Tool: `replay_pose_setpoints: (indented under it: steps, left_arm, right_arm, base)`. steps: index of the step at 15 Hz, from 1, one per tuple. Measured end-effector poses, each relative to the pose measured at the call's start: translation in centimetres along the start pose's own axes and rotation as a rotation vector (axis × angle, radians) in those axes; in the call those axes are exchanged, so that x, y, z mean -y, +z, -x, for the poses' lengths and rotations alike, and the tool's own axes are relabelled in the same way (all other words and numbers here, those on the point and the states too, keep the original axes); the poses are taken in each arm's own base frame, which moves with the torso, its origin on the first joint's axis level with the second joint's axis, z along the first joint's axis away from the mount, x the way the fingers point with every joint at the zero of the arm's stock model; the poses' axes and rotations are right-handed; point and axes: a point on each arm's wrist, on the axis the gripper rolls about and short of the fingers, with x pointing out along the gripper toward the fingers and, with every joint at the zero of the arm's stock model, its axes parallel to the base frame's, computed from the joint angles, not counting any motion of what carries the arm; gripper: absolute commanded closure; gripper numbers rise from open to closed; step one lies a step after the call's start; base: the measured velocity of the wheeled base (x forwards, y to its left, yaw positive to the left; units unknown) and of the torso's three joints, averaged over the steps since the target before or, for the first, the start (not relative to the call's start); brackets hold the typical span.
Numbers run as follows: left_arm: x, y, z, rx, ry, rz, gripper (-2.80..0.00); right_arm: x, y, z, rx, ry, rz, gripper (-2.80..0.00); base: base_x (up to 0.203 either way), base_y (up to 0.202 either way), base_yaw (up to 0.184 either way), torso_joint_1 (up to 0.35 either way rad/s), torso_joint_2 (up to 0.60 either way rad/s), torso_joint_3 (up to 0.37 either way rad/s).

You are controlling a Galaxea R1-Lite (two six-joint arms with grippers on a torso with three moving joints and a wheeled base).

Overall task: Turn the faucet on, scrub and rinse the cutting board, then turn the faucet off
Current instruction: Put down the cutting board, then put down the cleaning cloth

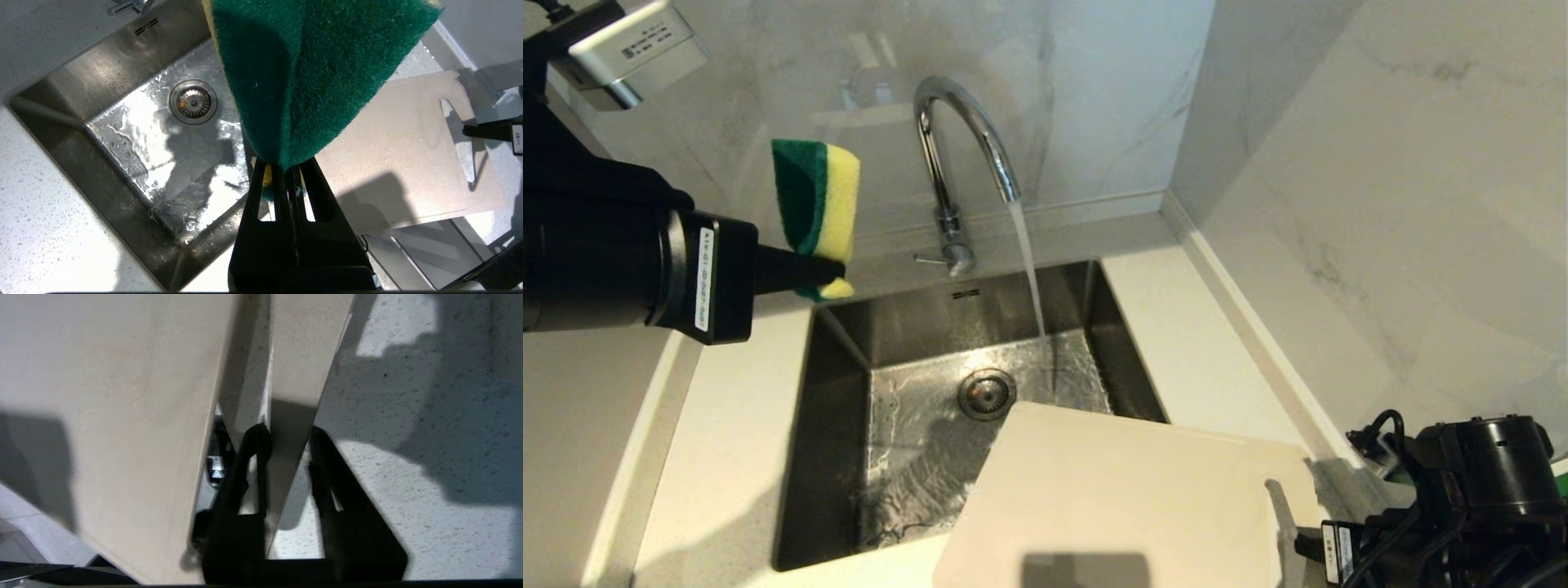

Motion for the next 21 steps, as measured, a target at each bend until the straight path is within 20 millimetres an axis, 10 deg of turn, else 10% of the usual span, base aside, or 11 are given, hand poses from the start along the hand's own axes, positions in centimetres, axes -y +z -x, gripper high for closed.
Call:
replay_pose_setpoints:
  steps: [12,13,21]
  left_arm:
    - [-0.1,0.1,0.2,0.009,0.001,0.016,0.00]
    - [-0.1,0.1,0.2,0.008,0.002,0.016,0.00]
    - [-0.1,0.2,0.5,0.016,0.005,0.017,0.00]
  right_arm:
    - [-0.5,1.0,0.5,0.039,0.117,0.038,-2.80]
    - [-0.7,1.0,0.5,0.038,0.140,0.027,0.00]
    - [-6.0,1.5,7.0,0.016,0.447,-0.106,0.00]
  base:
    - [0.000,0.000,0.000,0.000,0.00,0.000]
    - [0.000,0.000,0.000,0.000,0.00,0.000]
    - [0.000,0.000,0.000,0.000,0.00,0.000]
